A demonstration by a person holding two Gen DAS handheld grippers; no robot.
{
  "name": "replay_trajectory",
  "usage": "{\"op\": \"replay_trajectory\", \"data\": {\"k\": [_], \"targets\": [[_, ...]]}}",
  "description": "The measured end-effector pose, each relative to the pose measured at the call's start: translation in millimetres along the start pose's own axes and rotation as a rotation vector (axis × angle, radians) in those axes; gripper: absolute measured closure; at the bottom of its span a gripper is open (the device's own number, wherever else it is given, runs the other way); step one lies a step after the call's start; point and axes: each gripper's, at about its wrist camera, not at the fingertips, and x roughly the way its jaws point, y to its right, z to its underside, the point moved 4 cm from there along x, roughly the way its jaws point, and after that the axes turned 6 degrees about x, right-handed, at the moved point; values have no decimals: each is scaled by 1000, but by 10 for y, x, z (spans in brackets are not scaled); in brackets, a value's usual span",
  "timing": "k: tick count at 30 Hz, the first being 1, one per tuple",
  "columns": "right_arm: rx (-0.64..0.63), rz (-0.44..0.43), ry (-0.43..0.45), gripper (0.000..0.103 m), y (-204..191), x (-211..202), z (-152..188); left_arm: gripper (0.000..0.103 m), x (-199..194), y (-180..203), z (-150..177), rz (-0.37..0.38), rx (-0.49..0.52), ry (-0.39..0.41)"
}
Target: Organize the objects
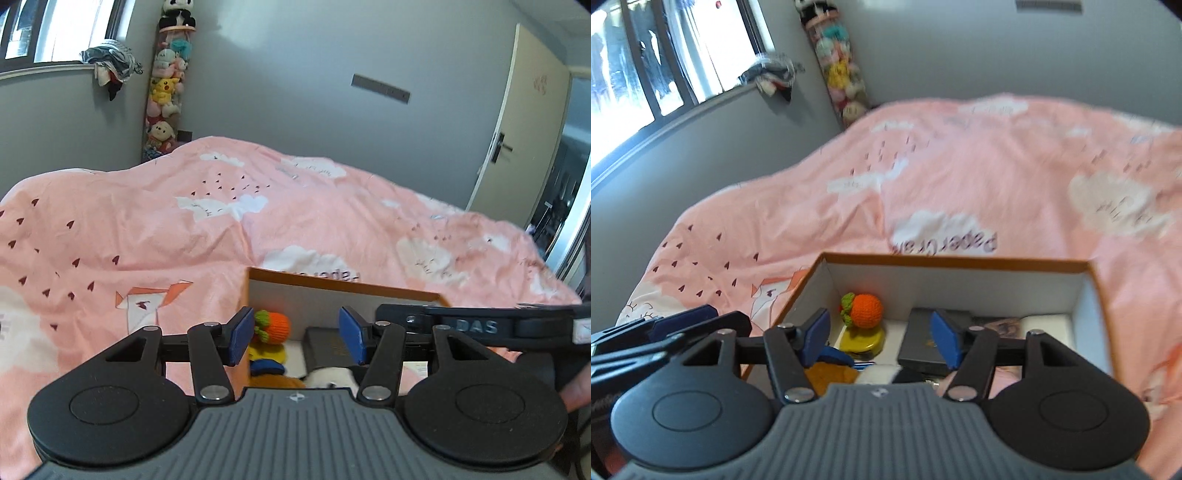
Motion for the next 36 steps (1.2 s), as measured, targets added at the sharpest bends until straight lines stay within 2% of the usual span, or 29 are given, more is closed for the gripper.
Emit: {"op": "replay_trajectory", "data": {"k": [9, 17, 24, 29, 36], "targets": [[-85, 104, 193, 26, 3, -991, 326, 41, -445, 369, 113, -5, 45, 92], [-63, 194, 308, 17, 18, -1519, 693, 40, -796, 486, 233, -11, 46, 172], [-17, 281, 379, 12, 93, -1728, 949, 40, -888, 627, 437, -19, 150, 155], [-20, 347, 394, 10, 144, -1773, 1137, 39, -907, 656, 501, -19, 163, 171], [-18, 374, 386, 9, 188, -1734, 1292, 39, -800, 677, 600, -8, 175, 115]]}}
